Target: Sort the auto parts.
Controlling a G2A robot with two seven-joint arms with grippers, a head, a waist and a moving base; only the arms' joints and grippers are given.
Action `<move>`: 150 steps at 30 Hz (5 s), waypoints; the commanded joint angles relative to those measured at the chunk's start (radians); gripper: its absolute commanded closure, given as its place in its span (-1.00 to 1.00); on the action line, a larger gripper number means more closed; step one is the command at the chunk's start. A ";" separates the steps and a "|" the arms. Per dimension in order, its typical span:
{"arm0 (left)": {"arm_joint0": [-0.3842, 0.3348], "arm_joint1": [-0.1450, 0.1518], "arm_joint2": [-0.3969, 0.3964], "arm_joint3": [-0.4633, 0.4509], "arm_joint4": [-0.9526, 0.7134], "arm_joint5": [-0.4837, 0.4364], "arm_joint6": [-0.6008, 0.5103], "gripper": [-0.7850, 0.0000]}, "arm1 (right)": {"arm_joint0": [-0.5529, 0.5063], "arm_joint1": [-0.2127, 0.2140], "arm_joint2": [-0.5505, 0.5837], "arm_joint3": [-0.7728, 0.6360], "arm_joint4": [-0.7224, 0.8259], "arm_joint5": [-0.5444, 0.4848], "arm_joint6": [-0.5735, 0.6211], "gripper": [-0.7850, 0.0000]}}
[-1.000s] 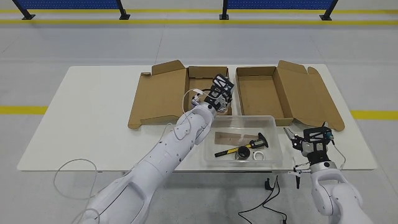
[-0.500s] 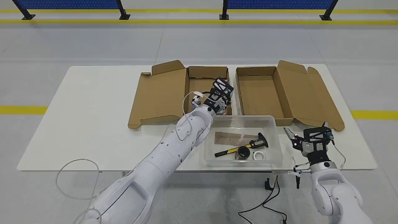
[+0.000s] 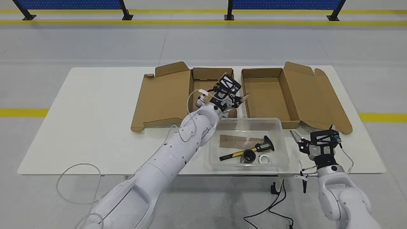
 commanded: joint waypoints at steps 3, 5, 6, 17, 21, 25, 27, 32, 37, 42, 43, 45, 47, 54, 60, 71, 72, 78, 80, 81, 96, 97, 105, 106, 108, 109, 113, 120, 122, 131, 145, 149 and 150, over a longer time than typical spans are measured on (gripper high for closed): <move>0.022 0.016 -0.036 -0.102 -0.003 -0.042 -0.087 -1.00 | 0.000 0.000 0.000 0.000 0.000 0.000 0.000 -1.00; 0.045 0.031 -0.058 -0.178 0.018 -0.072 -0.163 -1.00 | 0.000 0.000 0.000 0.000 0.000 0.000 0.000 -1.00; 0.058 0.039 -0.069 -0.210 0.021 -0.105 -0.213 -1.00 | 0.000 0.000 0.000 0.000 0.000 0.000 0.000 -1.00; 0.292 0.118 -0.216 -0.676 0.046 -0.310 -0.690 -1.00 | 0.000 0.000 0.000 0.000 0.000 0.000 0.000 -1.00; 0.362 0.130 -0.235 -0.803 0.012 -0.346 -0.853 -1.00 | 0.000 0.000 0.000 0.000 0.000 0.000 0.000 -1.00; 0.415 0.139 -0.231 -0.869 0.009 -0.377 -0.945 -1.00 | 0.000 0.000 0.000 0.000 0.000 0.000 0.000 -1.00; 0.422 0.143 -0.217 -0.871 0.020 -0.409 -0.989 -1.00 | 0.000 0.000 0.000 0.000 0.000 0.000 0.000 -1.00; 0.417 0.143 -0.189 -0.861 0.014 -0.429 -1.054 -1.00 | 0.000 0.000 0.000 0.000 0.000 0.000 0.000 -1.00; 0.393 0.133 -0.162 -0.820 -0.072 -0.409 -1.108 -1.00 | 0.000 0.000 0.000 0.000 0.000 0.000 0.000 -1.00; 0.349 0.115 -0.119 -0.744 -0.184 -0.367 -1.165 -1.00 | 0.000 0.000 0.000 0.000 0.000 0.000 0.000 -1.00; 0.341 0.109 -0.105 -0.720 -0.216 -0.350 -1.170 -1.00 | 0.000 0.000 0.000 0.000 0.000 0.000 0.000 -1.00; 0.327 0.102 -0.090 -0.699 -0.240 -0.326 -1.168 -1.00 | 0.000 0.000 0.000 0.000 0.000 0.000 0.000 -1.00; 0.306 0.093 -0.067 -0.665 -0.264 -0.300 -1.164 -1.00 | 0.000 0.000 0.000 0.000 0.000 0.000 0.000 -1.00; 0.244 0.070 -0.017 -0.569 -0.309 -0.262 -1.154 -1.00 | 0.000 0.000 0.000 0.000 0.000 0.000 0.000 -1.00; 0.203 0.055 0.013 -0.484 -0.317 -0.242 -1.130 -0.41 | 0.000 0.000 0.000 0.000 0.000 0.000 0.000 -1.00; 0.179 0.046 0.029 -0.424 -0.335 -0.250 -1.136 -0.03 | 0.000 0.000 0.000 0.000 0.000 0.000 0.000 -1.00; 0.178 0.047 0.027 -0.424 -0.336 -0.253 -1.140 -0.05 | 0.000 0.000 0.000 0.000 0.000 0.000 0.000 -1.00; 0.181 0.050 0.021 -0.427 -0.341 -0.261 -1.151 -0.11 | 0.000 0.000 0.000 0.000 0.000 0.000 0.000 -1.00; 0.183 0.051 0.021 -0.430 -0.340 -0.264 -1.156 -0.11 | 0.000 0.000 0.000 0.000 0.000 0.000 0.000 -1.00; 0.184 0.052 0.022 -0.431 -0.340 -0.266 -1.158 -0.14 | 0.000 0.000 0.000 0.000 0.000 0.000 0.000 -1.00; 0.184 0.047 0.053 -0.395 -0.333 -0.276 -1.159 0.08 | 0.000 0.000 0.000 0.000 0.000 0.000 0.000 -1.00; 0.183 0.046 0.053 -0.391 -0.334 -0.276 -1.157 0.09 | 0.000 0.000 0.000 0.000 0.000 0.000 0.000 -1.00; 0.175 0.044 0.058 -0.372 -0.336 -0.278 -1.149 0.67 | 0.000 0.000 0.000 0.000 0.000 0.000 0.000 -1.00; 0.175 0.044 0.059 -0.371 -0.336 -0.281 -1.149 0.89 | 0.000 0.000 0.000 0.000 0.000 0.000 0.000 -1.00; 0.175 0.044 0.057 -0.370 -0.337 -0.283 -1.149 1.00 | 0.000 0.000 0.000 0.000 0.000 0.000 0.000 -1.00; 0.176 0.045 0.056 -0.372 -0.337 -0.285 -1.147 1.00 | 0.000 0.000 0.000 0.000 0.000 0.000 0.000 -1.00; 0.181 0.050 0.045 -0.384 -0.338 -0.292 -1.147 1.00 | 0.000 0.000 0.000 0.000 0.000 0.000 0.000 -1.00; 0.204 0.067 0.004 -0.441 -0.342 -0.299 -1.142 1.00 | 0.000 0.000 0.000 0.000 0.000 0.000 0.000 -1.00; 0.216 0.074 -0.017 -0.474 -0.346 -0.303 -1.143 1.00 | 0.000 0.000 0.000 0.000 0.000 0.000 0.000 -1.00; 0.273 0.110 -0.105 -0.615 -0.351 -0.336 -1.162 1.00 | 0.000 0.000 0.000 0.000 0.000 0.000 0.000 -1.00; 0.418 0.182 -0.383 -0.919 -0.511 -0.375 -1.244 1.00 | 0.000 0.000 0.000 0.000 0.000 0.000 0.000 -1.00; 0.458 0.199 -0.447 -0.983 -0.567 -0.388 -1.276 1.00 | 0.000 0.000 0.000 0.000 0.000 0.000 0.000 -1.00; 0.469 0.204 -0.462 -0.998 -0.578 -0.392 -1.285 1.00 | 0.000 0.000 0.000 0.000 0.000 0.000 0.000 -1.00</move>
